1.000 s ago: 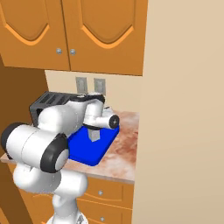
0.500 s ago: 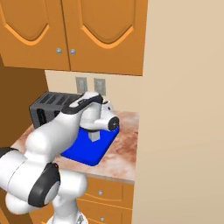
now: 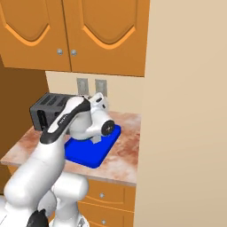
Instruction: Take out the milk from the fridge and place it on the tray on the counter. Then take the sugar cube near the tray and place it in the tray.
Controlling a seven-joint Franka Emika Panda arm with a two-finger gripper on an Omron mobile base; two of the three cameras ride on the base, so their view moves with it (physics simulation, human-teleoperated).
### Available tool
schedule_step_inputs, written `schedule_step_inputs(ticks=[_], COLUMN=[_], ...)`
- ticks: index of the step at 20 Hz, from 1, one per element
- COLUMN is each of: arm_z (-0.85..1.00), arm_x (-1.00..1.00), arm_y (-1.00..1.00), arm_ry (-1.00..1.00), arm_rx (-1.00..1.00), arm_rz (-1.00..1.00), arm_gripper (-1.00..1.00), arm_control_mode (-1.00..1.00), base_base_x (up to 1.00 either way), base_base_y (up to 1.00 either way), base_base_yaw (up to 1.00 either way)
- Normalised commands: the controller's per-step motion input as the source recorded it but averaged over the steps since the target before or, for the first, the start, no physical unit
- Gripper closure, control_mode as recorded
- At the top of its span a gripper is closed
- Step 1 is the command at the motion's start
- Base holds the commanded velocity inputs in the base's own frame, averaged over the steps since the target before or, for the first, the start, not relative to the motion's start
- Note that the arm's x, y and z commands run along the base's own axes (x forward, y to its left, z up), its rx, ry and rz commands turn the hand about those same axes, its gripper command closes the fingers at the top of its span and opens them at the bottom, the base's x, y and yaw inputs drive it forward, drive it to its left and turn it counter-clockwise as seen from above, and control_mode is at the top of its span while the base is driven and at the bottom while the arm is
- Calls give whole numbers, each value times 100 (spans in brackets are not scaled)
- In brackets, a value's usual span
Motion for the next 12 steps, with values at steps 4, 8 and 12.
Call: schedule_step_inputs(ticks=[4, 8, 12], arm_z=[75, 82, 31], arm_x=[-60, -60, -82], arm_y=[0, 0, 0], arm_ry=[0, 0, 1], arm_rx=[-4, -9, -8], arm_rz=[0, 0, 0], arm_gripper=[-100, -100, -100], arm_control_mode=[-100, -100, -100], base_base_x=[0, 0, 0], base_base_y=[0, 0, 0], base_base_yaw=[0, 0, 0])
